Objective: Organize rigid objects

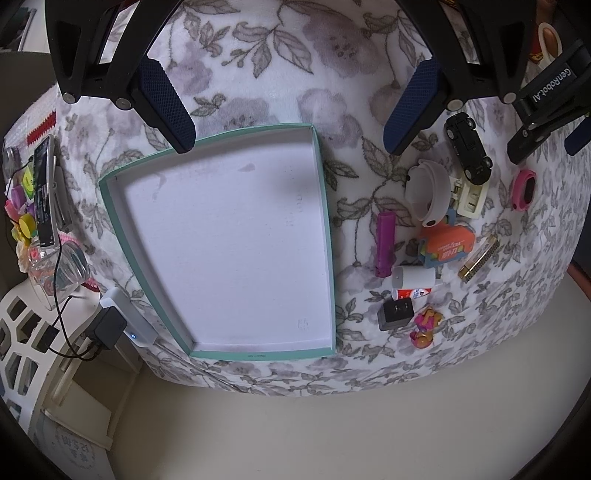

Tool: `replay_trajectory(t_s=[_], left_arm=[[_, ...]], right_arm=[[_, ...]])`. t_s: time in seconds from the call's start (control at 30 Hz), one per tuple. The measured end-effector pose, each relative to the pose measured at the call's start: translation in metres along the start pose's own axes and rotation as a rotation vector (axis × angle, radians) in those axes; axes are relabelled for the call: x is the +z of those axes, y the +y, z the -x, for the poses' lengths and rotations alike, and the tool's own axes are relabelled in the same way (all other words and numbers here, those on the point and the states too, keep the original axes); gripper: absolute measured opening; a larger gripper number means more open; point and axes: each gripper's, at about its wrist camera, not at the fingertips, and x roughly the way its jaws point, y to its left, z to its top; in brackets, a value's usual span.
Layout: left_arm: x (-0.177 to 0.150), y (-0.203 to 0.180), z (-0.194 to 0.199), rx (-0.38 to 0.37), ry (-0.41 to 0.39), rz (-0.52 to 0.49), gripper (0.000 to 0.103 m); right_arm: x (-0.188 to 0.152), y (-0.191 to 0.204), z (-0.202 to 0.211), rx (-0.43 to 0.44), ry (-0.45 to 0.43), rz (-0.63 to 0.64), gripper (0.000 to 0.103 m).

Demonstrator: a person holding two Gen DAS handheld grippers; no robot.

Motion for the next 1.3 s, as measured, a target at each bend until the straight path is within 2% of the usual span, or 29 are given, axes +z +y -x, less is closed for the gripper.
replay_trajectory(t_s=[0.73,0.83,1.0,1.13,1.3], left_arm=[[0.0,0.0,0.0,-0.001,-0.001,0.001,0.103],[0.002,0.002,0.0,-0.022,0.003,0.009,0.103],[0.016,0.039,0.001,-0.043,-0.018,0.122,0.103],[0.024,0.074,-0.007,-0.081,-0.004,0.204,0.103],[0.037,0.107,-0.014,-0.049,-0.007,0.24,0.103]], right_arm=[[0.0,0.001,0.001,-0.003,0.001,0.012,0.103],[0.001,0.004,0.005,0.037,-0.012,0.018,0.103],[0.011,0.025,0.021,0.125,-0.08,0.063,0.103],[0.019,0.047,0.026,0.176,-0.096,0.091,0.103],[0.024,0.071,0.018,0.185,-0.076,0.124,0.103]])
